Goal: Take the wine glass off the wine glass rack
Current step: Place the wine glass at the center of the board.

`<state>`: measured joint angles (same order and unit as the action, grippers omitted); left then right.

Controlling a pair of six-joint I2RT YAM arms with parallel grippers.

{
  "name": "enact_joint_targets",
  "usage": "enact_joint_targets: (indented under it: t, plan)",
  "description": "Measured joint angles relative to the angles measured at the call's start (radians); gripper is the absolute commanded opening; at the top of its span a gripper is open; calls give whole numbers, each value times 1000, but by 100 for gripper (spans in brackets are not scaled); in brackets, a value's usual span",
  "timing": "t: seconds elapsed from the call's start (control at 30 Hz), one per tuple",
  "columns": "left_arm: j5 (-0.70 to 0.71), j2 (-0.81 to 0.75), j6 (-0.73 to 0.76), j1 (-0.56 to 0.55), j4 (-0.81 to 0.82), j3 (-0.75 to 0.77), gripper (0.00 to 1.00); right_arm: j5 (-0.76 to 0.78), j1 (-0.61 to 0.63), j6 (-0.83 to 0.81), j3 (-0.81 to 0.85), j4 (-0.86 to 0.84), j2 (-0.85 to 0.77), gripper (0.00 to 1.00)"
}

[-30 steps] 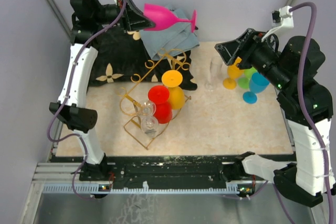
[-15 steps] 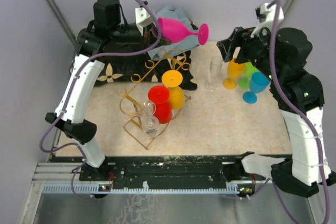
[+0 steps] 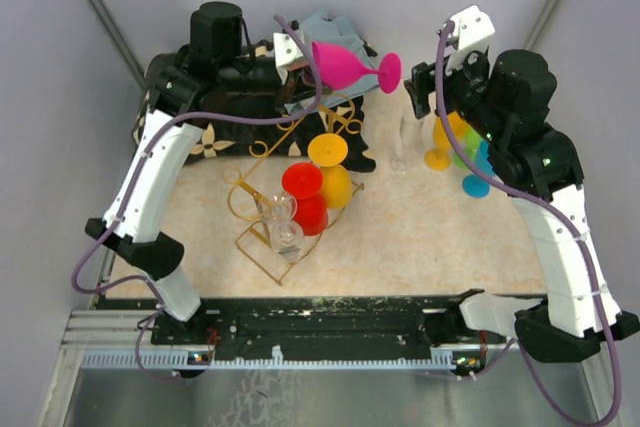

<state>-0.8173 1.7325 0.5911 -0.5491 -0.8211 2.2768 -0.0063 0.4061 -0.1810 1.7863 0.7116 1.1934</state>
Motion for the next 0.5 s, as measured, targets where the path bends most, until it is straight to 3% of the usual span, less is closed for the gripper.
enact_joint_targets:
  t: [0.2, 0.37, 0.5]
  plan:
    - [15, 1, 12, -29, -13, 0, 0, -87, 11, -119, -10, -91, 0, 72]
    - [28, 2, 14, -43, -18, 0, 0, -155, 70, -254, -65, -146, 0, 97]
    - [38, 5, 16, -48, -19, 0, 0, -184, 93, -339, -125, -163, 0, 99]
